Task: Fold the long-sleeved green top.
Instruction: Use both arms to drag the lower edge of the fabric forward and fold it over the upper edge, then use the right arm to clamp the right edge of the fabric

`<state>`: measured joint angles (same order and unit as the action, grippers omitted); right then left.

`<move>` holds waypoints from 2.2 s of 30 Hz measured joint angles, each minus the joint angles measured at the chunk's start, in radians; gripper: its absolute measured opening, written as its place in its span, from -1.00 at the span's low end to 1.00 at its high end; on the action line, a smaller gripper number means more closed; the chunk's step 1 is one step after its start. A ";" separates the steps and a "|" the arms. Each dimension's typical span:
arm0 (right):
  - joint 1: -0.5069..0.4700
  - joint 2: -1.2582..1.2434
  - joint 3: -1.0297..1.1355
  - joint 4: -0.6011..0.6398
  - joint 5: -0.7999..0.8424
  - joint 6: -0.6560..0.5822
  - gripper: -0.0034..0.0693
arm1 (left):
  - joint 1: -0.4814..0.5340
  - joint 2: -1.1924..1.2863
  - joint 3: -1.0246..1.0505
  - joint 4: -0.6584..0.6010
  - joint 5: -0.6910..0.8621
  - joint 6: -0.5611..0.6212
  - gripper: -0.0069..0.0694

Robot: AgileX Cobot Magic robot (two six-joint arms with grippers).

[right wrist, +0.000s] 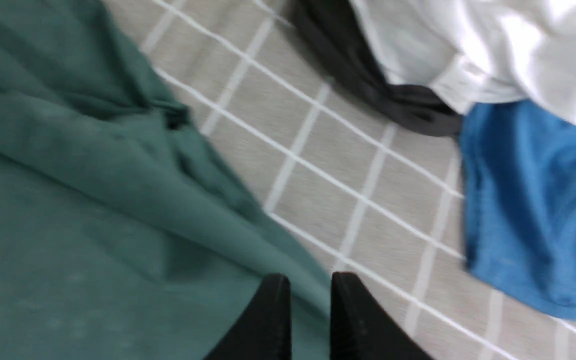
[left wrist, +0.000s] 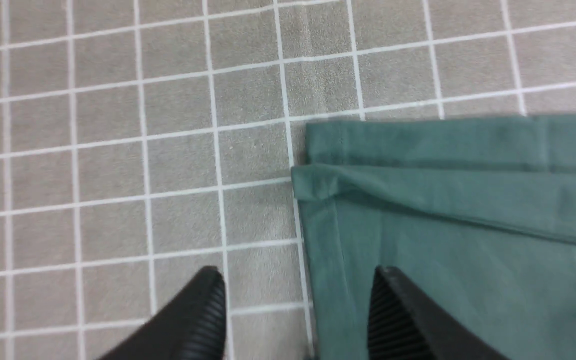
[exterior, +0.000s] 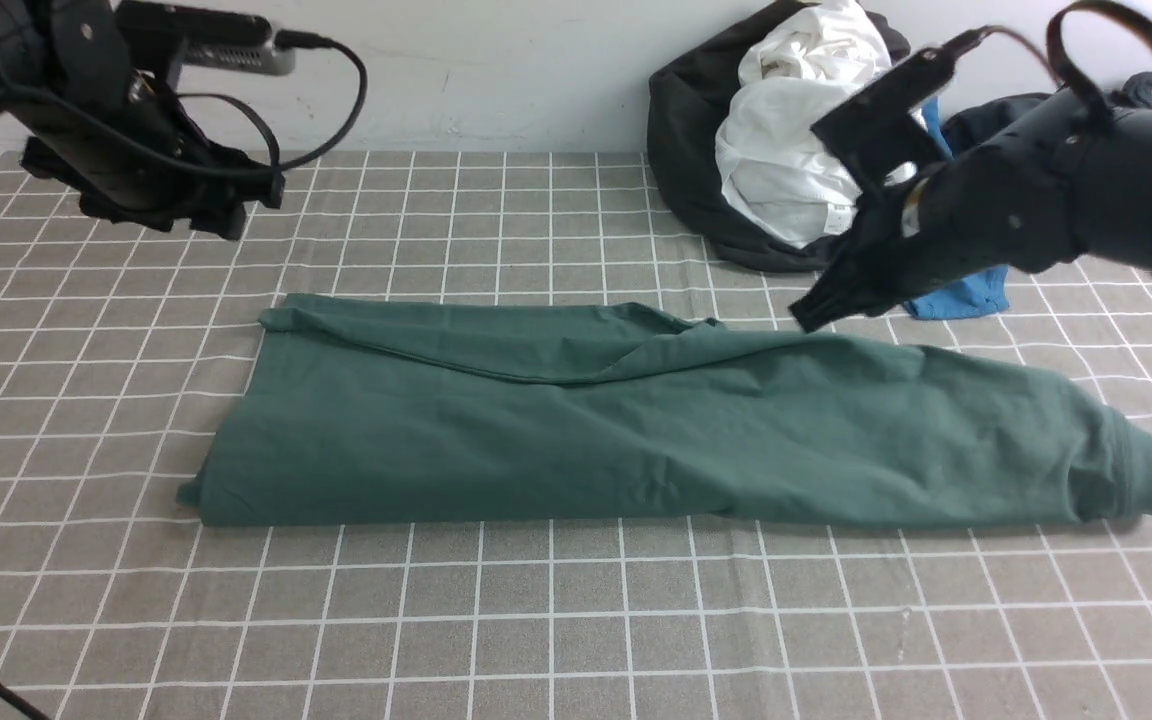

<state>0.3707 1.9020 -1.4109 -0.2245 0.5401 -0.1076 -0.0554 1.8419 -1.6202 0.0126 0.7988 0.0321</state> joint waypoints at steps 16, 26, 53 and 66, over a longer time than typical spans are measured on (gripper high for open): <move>0.066 0.440 -0.362 0.760 -0.019 -0.819 -0.94 | -0.057 -0.786 0.622 -0.187 -0.222 0.189 -0.84; -0.046 0.611 -0.744 0.711 0.010 -0.457 -0.94 | -0.055 -0.852 0.785 -0.178 -0.131 0.191 -0.84; -0.538 0.063 -0.251 0.454 0.633 -0.135 0.06 | -0.055 -1.071 0.937 -0.100 -0.075 0.187 -0.84; -0.552 0.213 -0.090 0.419 0.493 -0.110 0.60 | -0.055 -1.152 1.062 -0.137 -0.253 0.187 -0.84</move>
<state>-0.1810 2.1151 -1.5006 0.1946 1.0333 -0.2173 -0.1101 0.6902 -0.5578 -0.1242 0.5455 0.2190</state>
